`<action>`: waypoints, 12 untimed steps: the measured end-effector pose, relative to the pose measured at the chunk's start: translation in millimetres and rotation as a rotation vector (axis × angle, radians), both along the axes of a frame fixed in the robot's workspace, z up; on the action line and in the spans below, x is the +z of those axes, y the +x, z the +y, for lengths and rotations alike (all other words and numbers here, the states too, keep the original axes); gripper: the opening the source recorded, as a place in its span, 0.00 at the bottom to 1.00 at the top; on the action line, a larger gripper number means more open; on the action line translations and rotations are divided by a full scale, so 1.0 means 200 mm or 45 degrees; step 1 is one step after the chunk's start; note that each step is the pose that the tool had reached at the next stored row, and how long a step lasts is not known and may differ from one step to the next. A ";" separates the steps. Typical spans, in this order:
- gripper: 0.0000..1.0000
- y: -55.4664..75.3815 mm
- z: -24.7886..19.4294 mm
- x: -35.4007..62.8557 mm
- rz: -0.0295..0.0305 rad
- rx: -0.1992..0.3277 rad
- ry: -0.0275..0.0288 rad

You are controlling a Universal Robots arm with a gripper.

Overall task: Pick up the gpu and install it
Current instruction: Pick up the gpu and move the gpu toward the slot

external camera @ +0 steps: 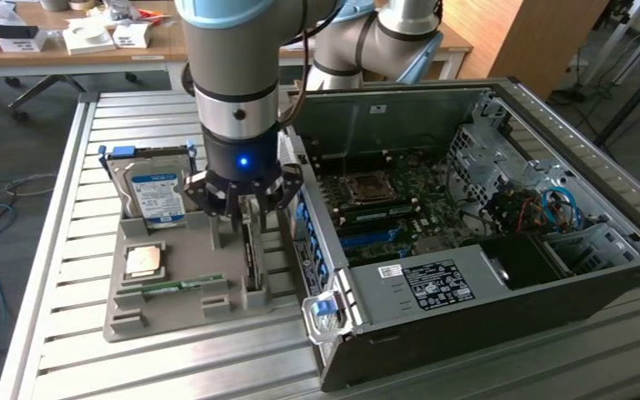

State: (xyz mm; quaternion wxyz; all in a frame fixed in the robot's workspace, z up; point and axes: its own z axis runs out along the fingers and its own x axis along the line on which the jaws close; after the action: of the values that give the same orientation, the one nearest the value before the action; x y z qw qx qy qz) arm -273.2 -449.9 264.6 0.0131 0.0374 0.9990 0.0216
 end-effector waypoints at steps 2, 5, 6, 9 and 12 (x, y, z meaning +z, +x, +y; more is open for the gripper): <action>0.43 0.00 0.000 -0.018 0.0000 0.000 0.0000; 0.43 0.00 0.000 -0.046 0.0001 0.000 0.0000; 0.43 0.00 0.000 -0.054 0.0001 0.000 -0.0001; 0.43 0.00 0.000 -0.081 0.0001 0.000 0.0000; 0.43 0.00 0.000 -0.096 0.0001 0.000 -0.0001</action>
State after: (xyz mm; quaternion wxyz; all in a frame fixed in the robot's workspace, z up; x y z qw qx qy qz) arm -273.4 -449.9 245.3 0.0130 0.0374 0.9990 0.0216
